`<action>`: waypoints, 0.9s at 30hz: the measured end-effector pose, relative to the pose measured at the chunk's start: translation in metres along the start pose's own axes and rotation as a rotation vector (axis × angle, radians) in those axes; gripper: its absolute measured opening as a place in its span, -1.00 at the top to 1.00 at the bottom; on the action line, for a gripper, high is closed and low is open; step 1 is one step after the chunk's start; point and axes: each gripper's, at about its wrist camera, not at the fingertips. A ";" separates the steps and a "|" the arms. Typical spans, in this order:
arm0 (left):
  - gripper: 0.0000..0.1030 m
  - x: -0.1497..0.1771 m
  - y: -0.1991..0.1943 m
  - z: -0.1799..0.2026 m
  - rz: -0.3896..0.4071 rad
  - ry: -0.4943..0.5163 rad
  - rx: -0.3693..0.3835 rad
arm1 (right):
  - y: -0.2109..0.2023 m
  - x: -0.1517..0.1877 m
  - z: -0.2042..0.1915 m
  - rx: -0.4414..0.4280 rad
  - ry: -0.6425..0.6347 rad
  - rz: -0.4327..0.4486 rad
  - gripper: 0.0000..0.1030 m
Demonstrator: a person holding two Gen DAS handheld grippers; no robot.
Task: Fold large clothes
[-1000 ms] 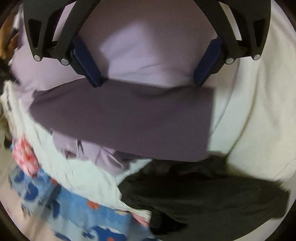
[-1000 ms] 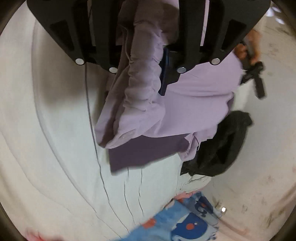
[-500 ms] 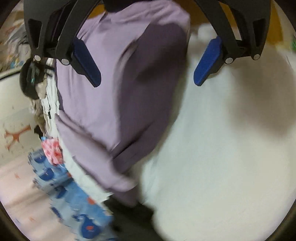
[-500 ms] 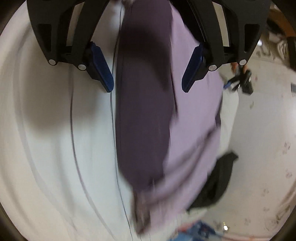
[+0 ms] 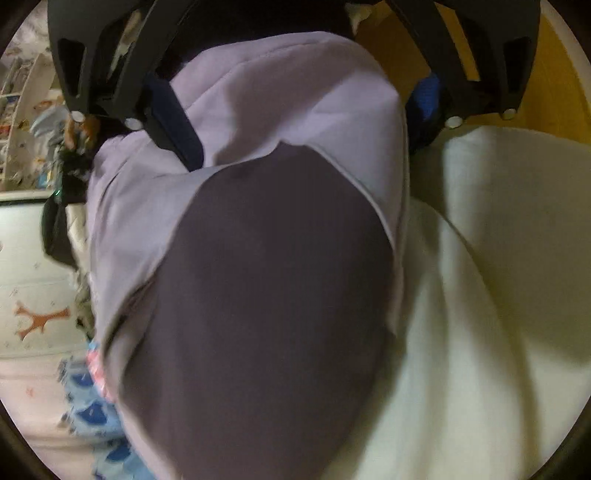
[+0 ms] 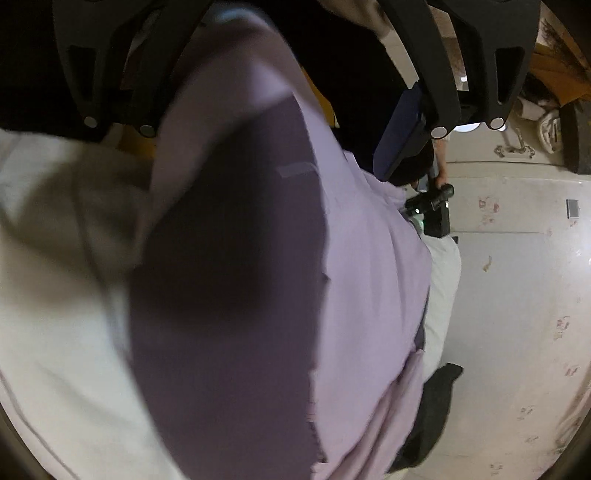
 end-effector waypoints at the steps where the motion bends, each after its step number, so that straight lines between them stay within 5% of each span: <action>1: -0.41 0.001 -0.003 0.005 0.002 -0.009 0.024 | -0.005 -0.001 -0.005 -0.043 -0.015 0.041 0.43; 4: 0.31 0.014 -0.022 0.033 0.039 0.007 0.043 | -0.023 -0.010 -0.040 -0.154 -0.122 0.169 0.64; 6: 0.58 0.023 -0.041 0.056 0.069 0.020 0.092 | -0.039 -0.024 -0.062 -0.236 -0.178 0.276 0.66; 11: 0.66 0.034 -0.112 0.124 0.216 0.106 0.232 | -0.084 -0.083 -0.108 -0.365 -0.245 0.538 0.67; 16: 0.67 0.061 -0.189 0.184 0.323 0.200 0.381 | -0.169 -0.095 -0.130 -0.351 -0.301 0.628 0.68; 18: 0.67 0.082 -0.199 0.188 0.317 0.238 0.378 | -0.194 -0.078 -0.131 -0.336 -0.332 0.611 0.67; 20: 0.67 0.106 -0.198 0.175 0.266 0.264 0.333 | -0.214 -0.035 -0.129 -0.266 -0.364 0.503 0.67; 24: 0.57 0.139 -0.167 0.113 0.048 0.318 0.126 | -0.203 0.050 -0.074 -0.043 -0.263 0.125 0.33; 27: 0.53 0.143 -0.161 0.062 0.013 0.253 0.017 | -0.215 0.076 -0.033 0.073 -0.163 0.055 0.30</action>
Point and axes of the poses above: each gripper's, at about its wrist camera, not at the fingertips, and y roughly the way its jaws point, z to its right, x to its underside, and after that the axes turned 14 degrees about -y, right-handed
